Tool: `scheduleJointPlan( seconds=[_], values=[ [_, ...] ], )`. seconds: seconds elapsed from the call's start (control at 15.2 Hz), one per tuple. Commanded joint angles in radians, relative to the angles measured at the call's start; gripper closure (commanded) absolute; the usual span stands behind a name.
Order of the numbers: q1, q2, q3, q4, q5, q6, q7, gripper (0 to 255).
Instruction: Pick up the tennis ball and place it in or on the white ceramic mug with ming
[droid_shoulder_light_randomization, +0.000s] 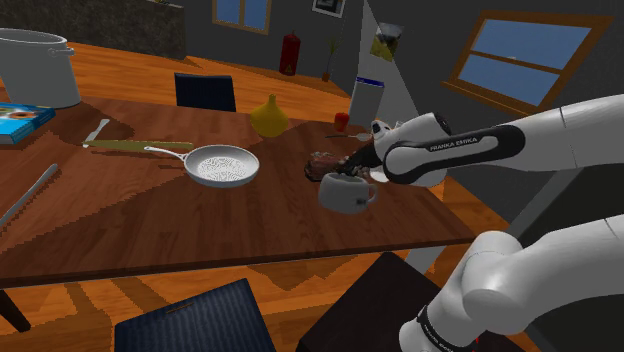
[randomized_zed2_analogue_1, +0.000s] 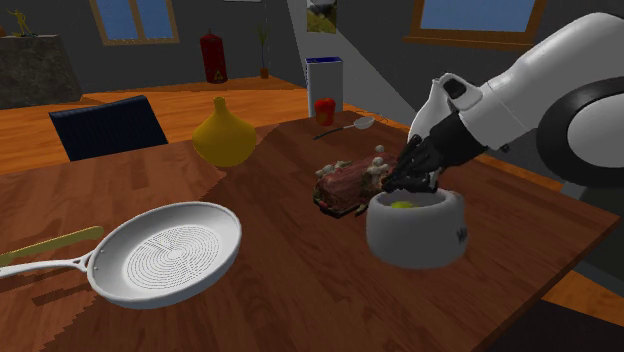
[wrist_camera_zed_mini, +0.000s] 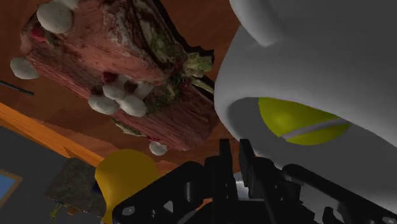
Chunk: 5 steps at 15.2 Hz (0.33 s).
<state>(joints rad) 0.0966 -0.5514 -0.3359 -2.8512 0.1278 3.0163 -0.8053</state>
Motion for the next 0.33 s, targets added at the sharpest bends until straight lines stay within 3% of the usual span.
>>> scheduleJointPlan(
  seconds=[0.0,0.07,0.13,0.2,0.26],
  values=[
    [-0.02,-0.036,0.011,-0.01,-0.01,-0.359,0.008,255],
    [0.01,-0.002,-0.018,0.001,0.002,-0.014,-0.01,255],
    [0.01,-0.002,-0.018,0.001,0.002,-0.014,-0.01,0],
    [-0.235,0.023,0.265,0.097,-0.006,-0.291,0.251,0],
    [-0.431,0.067,0.483,0.229,0.021,-0.572,0.441,0]
  ],
)
